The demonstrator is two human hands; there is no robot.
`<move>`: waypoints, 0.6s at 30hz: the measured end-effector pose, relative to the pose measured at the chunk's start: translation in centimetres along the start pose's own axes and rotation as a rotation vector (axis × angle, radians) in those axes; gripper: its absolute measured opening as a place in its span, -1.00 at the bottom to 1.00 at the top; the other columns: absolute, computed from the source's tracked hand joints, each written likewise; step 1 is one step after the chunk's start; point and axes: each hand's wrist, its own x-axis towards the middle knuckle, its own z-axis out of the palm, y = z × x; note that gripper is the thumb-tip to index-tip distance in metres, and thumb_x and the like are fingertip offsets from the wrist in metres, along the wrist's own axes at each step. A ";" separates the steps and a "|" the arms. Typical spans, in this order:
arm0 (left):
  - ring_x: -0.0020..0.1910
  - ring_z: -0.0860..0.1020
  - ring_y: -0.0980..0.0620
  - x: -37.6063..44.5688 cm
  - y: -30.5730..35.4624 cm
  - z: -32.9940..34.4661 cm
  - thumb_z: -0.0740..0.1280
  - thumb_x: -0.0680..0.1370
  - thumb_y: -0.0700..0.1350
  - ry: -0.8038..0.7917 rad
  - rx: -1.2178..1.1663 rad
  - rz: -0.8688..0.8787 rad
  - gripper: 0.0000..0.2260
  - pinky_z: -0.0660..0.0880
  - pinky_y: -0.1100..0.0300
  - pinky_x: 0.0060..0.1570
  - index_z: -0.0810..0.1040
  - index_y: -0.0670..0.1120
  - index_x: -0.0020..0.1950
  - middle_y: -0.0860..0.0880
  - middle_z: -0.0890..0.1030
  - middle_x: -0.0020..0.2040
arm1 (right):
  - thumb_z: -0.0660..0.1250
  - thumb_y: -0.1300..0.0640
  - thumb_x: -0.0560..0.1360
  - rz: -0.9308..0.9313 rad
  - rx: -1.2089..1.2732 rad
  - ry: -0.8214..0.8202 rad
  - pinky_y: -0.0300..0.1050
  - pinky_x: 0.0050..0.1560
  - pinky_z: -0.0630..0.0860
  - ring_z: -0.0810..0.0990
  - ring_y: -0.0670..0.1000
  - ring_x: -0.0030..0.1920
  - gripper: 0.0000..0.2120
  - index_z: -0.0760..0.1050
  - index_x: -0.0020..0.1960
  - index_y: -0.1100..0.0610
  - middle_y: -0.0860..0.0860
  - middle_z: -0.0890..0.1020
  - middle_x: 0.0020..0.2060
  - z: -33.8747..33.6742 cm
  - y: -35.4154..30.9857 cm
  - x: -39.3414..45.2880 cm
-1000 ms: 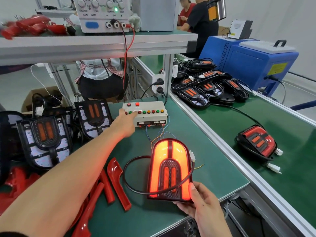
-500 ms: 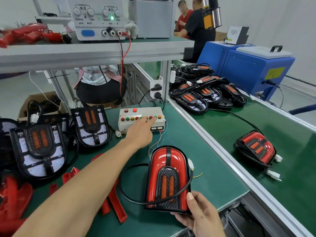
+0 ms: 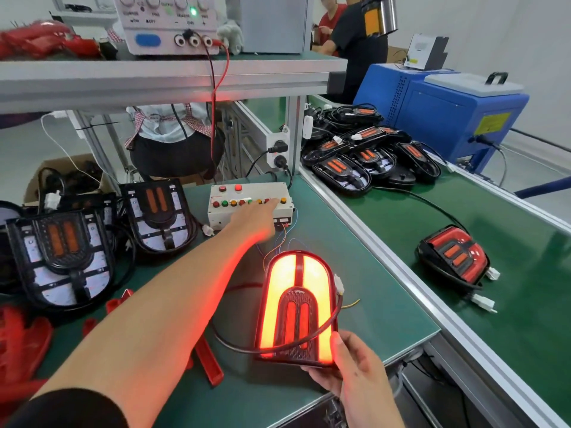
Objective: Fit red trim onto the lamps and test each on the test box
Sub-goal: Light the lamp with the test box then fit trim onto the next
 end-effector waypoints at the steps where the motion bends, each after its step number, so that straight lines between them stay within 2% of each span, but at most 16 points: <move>1: 0.27 0.51 -0.26 0.1 0.1 -0.1 0.21 0.54 -0.22 -0.008 0.001 0.001 -0.31 0.51 -0.09 0.12 0.14 0.15 0.63 -0.21 0.51 0.35 | 0.26 0.26 0.65 -0.003 0.005 0.005 -0.09 -0.33 0.69 0.73 0.28 -0.26 -0.85 0.53 0.06 0.35 0.37 0.69 -0.15 0.1 0.0 0.0; 12: 0.24 0.47 -0.25 0.4 -0.1 0.5 0.21 0.53 -0.26 -0.075 -0.111 -0.039 -0.24 0.45 -0.06 0.07 0.01 0.19 0.64 -0.23 0.42 0.37 | 0.29 0.19 0.64 0.002 -0.005 0.021 -0.11 -0.28 0.68 0.74 0.30 -0.17 -0.82 0.55 0.08 0.33 0.30 0.72 -0.10 0.2 -0.1 -0.2; 15: 0.25 0.50 -0.23 0.5 0.0 0.6 0.22 0.57 -0.24 -0.063 -0.127 -0.031 -0.31 0.43 -0.01 0.06 0.08 0.09 0.65 -0.21 0.47 0.38 | 0.28 0.23 0.64 0.005 0.009 0.020 -0.09 -0.31 0.68 0.74 0.27 -0.22 -0.83 0.53 0.06 0.35 0.31 0.71 -0.14 0.2 -0.1 -0.1; 18: 0.31 0.50 -0.24 0.6 0.1 0.1 0.21 0.62 -0.21 -0.095 -0.120 -0.027 -0.40 0.46 -0.05 0.18 0.14 0.01 0.65 -0.21 0.47 0.41 | 0.28 0.25 0.64 0.007 0.002 0.022 -0.09 -0.33 0.68 0.73 0.27 -0.25 -0.85 0.53 0.04 0.35 0.32 0.70 -0.18 0.2 -0.1 -0.1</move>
